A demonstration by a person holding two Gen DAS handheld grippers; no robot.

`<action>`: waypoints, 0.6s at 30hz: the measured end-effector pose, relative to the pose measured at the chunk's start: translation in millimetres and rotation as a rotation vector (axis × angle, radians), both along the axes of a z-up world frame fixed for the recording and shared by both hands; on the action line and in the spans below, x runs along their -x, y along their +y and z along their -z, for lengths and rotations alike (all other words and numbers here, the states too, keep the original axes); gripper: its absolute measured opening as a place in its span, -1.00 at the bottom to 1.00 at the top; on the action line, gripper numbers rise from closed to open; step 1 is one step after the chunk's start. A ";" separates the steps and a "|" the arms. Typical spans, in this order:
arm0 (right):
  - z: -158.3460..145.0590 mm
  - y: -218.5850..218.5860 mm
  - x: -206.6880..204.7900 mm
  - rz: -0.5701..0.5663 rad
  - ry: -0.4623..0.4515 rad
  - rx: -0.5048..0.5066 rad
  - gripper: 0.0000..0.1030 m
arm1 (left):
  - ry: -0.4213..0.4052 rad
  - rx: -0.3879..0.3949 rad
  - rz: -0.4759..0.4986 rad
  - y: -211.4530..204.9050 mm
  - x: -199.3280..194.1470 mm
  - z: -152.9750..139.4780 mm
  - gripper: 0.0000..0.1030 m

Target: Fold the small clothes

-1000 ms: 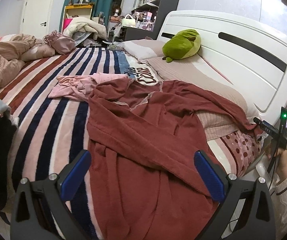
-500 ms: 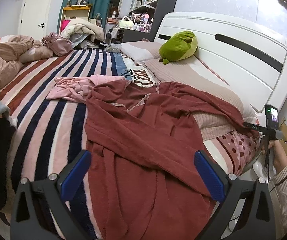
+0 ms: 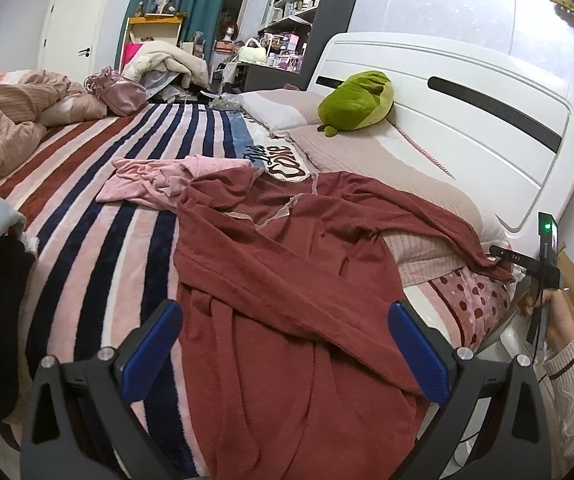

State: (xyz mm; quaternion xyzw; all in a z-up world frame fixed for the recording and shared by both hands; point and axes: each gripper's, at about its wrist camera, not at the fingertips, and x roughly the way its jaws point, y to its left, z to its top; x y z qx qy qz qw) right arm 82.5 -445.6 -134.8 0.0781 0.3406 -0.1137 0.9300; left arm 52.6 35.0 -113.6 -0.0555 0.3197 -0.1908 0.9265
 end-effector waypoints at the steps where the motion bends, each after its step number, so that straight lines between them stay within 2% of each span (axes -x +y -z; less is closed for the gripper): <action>1: -0.7 1.5 1.3 -0.004 -0.001 -0.005 -1.00 | -0.001 0.000 0.001 0.2 0.4 0.1 0.97; 3: 1.6 1.3 -2.8 0.029 0.033 -0.002 -0.99 | -0.001 0.001 0.000 0.5 0.7 -0.6 0.97; 5: 12.2 -7.9 -7.0 0.051 0.109 -0.101 -0.75 | 0.000 0.003 -0.001 0.5 0.5 -0.4 0.97; 7: 21.9 -13.3 -0.3 0.040 0.097 -0.230 0.09 | 0.004 0.004 -0.003 0.4 0.2 0.4 0.97; 8: 25.5 -11.4 3.4 0.024 0.084 -0.265 0.19 | 0.006 0.005 -0.003 0.3 0.2 0.5 0.97; 13: 38.5 -13.4 -5.2 0.024 0.065 -0.323 0.22 | 0.008 -0.004 0.000 -2.8 -0.7 0.0 0.97; 18: 40.4 -35.6 -11.2 0.052 -0.023 -0.416 0.22 | 0.004 -0.009 -0.016 1.2 -0.4 -1.5 0.97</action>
